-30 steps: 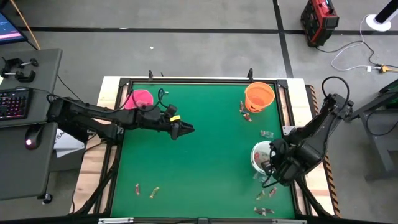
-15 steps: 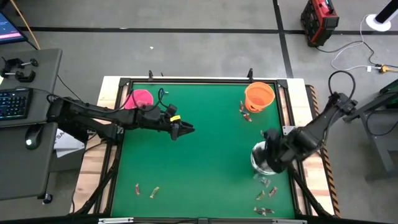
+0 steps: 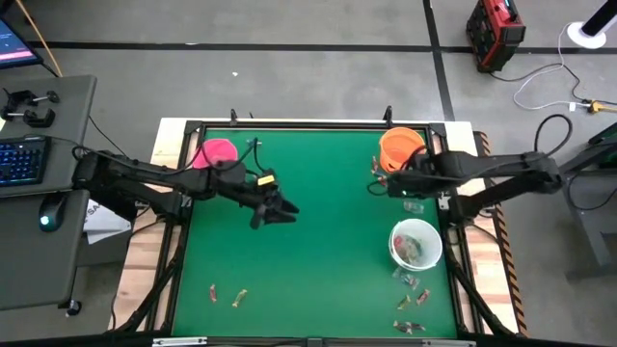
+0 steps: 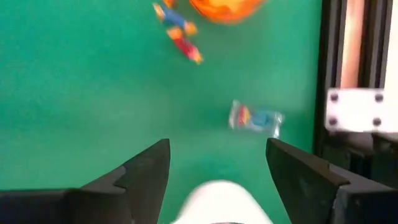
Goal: Sort candy by brand, put in halloween buckets
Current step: Put the blue gummy into the white bucket
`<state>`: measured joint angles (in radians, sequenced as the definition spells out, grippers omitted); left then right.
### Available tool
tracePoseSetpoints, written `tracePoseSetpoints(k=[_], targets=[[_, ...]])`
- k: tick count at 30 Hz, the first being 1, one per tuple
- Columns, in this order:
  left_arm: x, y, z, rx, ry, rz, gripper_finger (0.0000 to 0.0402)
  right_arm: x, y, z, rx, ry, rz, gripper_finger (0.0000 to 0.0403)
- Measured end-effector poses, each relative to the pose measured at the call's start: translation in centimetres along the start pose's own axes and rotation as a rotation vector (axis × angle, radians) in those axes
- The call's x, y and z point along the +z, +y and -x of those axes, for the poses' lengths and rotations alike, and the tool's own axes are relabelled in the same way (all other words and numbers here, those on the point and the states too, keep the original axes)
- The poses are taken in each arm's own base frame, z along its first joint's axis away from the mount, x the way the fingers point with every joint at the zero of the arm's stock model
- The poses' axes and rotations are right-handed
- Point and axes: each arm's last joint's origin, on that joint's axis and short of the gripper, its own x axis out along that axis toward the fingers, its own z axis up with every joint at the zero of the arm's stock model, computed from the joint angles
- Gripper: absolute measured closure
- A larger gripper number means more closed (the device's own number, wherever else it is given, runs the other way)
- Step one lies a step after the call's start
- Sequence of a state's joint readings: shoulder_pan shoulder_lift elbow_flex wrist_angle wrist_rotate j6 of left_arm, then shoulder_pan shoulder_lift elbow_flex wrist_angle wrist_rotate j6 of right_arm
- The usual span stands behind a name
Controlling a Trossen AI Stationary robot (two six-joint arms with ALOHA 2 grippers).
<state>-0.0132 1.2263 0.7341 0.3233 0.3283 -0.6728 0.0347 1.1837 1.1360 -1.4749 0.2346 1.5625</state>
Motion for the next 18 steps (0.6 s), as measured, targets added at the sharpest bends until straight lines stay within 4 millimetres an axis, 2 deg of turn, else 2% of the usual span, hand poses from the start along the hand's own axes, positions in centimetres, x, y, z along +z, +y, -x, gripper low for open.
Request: tracePoseSetpoints(k=[5,9,14,18], targets=[[0.4,0.1,0.1,0.002,-0.034,-0.095,0.0204,0.3,-0.1,-2.6,-0.03,0.154,0.034,0.0144],[1.0,0.9,0.4,0.054,-0.069,-0.101,0.0204,0.4,-0.3,-3.6,-0.042,0.181,0.065,0.0144],[2.6,2.9,1.4,0.199,-0.176,-0.135,0.0204,0.9,-0.6,-4.7,-0.059,0.208,0.115,0.0144],[4.4,5.0,3.0,0.294,-0.25,-0.177,0.0204,1.6,-0.6,-5.7,-0.022,0.247,0.135,0.0144]])
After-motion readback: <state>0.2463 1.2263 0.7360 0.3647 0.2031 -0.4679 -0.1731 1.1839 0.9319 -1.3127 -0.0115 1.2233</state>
